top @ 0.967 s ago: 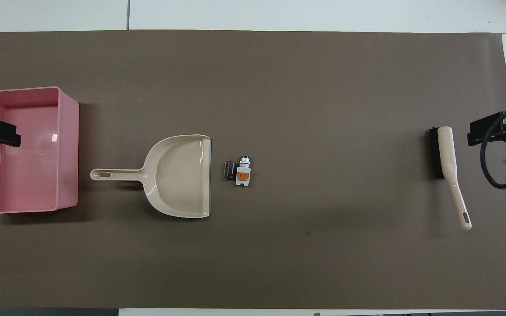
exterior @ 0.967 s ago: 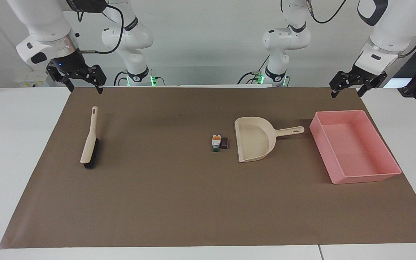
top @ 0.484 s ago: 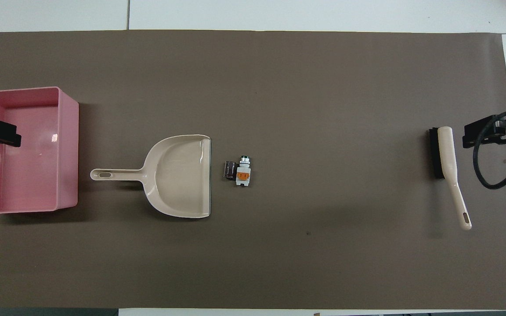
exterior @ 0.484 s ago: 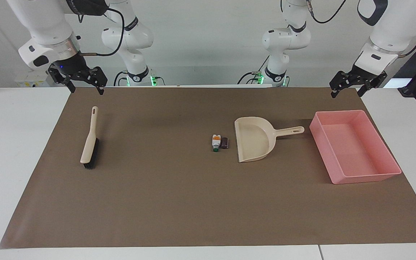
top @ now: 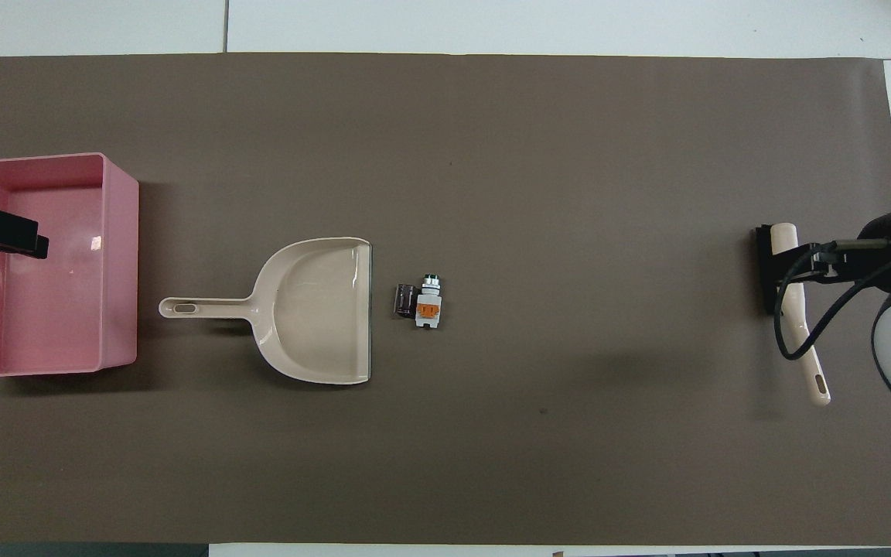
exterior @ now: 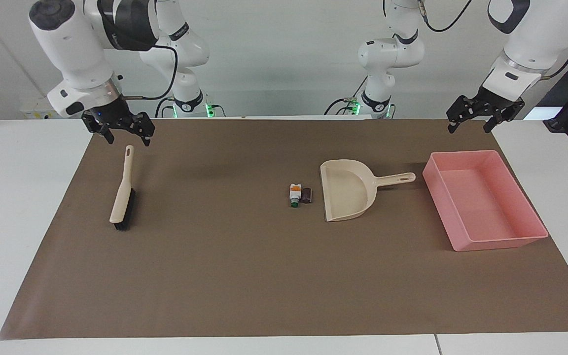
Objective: Clean e-waste and dump in bin
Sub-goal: 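Grasp the dustpan handle with the left gripper while the right gripper grasps the brush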
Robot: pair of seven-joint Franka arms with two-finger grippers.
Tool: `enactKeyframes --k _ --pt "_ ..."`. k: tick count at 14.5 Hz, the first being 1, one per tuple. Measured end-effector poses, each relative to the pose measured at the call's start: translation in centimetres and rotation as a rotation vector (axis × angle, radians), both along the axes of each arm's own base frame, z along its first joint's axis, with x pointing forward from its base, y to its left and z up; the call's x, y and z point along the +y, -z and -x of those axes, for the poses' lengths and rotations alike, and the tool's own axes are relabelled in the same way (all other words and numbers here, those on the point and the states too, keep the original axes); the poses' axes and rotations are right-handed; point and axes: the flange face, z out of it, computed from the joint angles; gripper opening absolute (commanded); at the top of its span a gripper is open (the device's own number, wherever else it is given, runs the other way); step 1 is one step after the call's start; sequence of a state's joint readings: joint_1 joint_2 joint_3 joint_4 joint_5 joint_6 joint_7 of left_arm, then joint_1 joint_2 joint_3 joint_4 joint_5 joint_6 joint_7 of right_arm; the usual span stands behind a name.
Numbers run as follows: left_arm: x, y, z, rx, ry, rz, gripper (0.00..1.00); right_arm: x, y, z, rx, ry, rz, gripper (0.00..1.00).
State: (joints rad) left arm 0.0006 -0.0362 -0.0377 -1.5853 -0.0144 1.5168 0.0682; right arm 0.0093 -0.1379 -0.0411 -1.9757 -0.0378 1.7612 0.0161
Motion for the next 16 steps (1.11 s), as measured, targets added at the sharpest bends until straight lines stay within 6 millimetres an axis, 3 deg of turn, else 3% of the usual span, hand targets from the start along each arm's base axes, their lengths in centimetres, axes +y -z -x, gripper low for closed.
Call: enactKeyframes --k 4,7,12,16 --pt "-0.3 0.9 0.2 0.009 0.039 0.005 0.98 -7.1 9.1 2.6 0.015 -0.050 -0.027 0.98" --pt "-0.7 3.6 0.1 -0.051 0.259 0.007 0.99 -8.9 14.0 4.6 0.040 -0.042 -0.048 0.98" --pt "-2.7 10.4 1.1 -0.079 0.751 0.004 0.98 -9.8 17.2 6.1 0.042 -0.026 -0.052 0.95" --pt "-4.8 16.9 2.4 -0.060 1.089 0.012 0.97 -10.1 17.7 6.3 0.044 -0.019 -0.053 0.81"
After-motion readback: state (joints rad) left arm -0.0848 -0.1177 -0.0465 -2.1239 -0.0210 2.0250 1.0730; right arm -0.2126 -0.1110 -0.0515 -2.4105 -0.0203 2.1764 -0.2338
